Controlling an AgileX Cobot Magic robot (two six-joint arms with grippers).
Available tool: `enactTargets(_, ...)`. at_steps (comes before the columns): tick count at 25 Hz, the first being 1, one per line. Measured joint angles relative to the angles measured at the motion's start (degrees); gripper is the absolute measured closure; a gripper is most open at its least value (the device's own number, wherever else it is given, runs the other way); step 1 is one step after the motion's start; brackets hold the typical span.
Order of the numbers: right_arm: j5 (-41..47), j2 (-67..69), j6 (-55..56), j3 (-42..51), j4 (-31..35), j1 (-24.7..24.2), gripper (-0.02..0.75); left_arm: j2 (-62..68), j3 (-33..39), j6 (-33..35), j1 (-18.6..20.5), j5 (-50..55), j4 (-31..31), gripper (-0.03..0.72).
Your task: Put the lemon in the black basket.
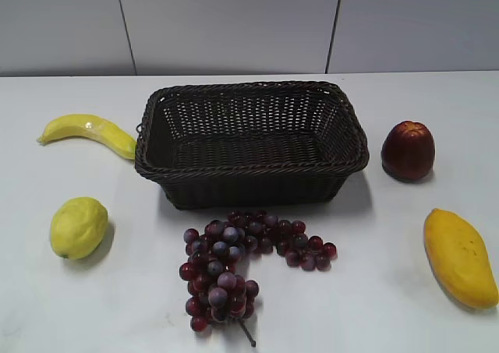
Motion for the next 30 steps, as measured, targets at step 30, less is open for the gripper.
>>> enactTargets(30,0.0,0.0,0.0,0.0,0.0,0.0,0.184,31.93,-4.45,0.45,-0.71,-14.85,-8.73,0.053)
